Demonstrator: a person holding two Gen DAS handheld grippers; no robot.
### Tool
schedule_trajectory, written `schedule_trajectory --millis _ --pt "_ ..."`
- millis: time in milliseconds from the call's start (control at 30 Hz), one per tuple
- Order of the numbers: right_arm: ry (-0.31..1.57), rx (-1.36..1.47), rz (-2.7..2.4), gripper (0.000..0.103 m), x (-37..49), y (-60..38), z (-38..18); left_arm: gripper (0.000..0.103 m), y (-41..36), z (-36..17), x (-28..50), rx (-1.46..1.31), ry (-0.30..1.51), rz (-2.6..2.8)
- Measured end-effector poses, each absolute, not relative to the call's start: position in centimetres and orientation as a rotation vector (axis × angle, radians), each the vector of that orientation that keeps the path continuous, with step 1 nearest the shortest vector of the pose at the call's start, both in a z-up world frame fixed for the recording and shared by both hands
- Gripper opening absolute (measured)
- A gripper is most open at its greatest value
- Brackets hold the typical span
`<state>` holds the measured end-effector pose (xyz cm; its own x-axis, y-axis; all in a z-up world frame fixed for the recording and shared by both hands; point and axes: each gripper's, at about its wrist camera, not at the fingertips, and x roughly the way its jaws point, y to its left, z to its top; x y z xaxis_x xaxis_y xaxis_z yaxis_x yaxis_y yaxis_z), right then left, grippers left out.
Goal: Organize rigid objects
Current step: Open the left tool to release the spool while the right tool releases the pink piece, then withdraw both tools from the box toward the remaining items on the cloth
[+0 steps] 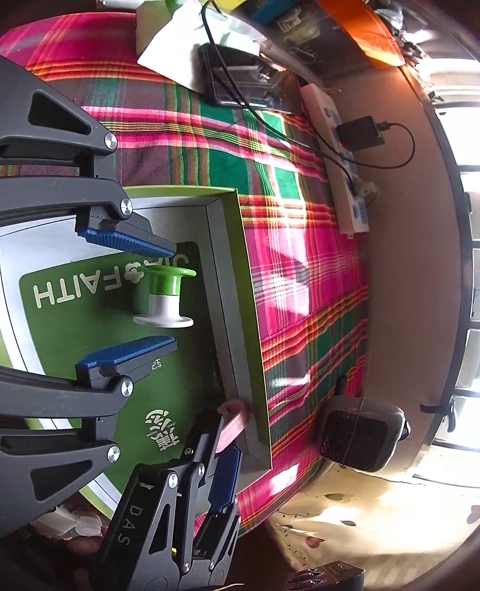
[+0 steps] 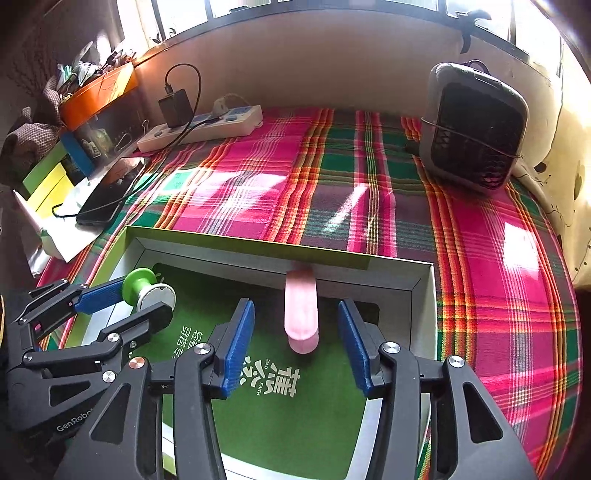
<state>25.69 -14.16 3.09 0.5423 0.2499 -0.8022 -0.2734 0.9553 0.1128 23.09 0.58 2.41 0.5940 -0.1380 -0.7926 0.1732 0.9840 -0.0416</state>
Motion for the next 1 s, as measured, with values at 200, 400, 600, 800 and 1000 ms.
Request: schedule_trajectory --millis 200,400,600,800,1000 --pt "0.927 -0.009 0.311 0.049 24.5 -14.6 3.9 0.044 0.6 3.3 21.9 0.038 0.894 -0.182" --pt "0.908 0.002 0.313 0.049 23.1 -14.9 4.6 0.044 0.6 4.1 20.4 0.035 0.875 -0.182" --pt "0.881 0.014 0.310 0.049 21.3 -15.4 5.3 0.044 1.0 4.8 18.7 0.025 0.858 -0.176" --pt "0.860 0.033 0.303 0.049 18.9 -16.7 5.7 0.044 1.7 5.4 16.7 0.006 0.837 -0.170" --pt "0.835 0.035 0.282 0.049 16.5 -18.2 5.9 0.044 2.5 5.3 14.2 -0.016 0.823 -0.172"
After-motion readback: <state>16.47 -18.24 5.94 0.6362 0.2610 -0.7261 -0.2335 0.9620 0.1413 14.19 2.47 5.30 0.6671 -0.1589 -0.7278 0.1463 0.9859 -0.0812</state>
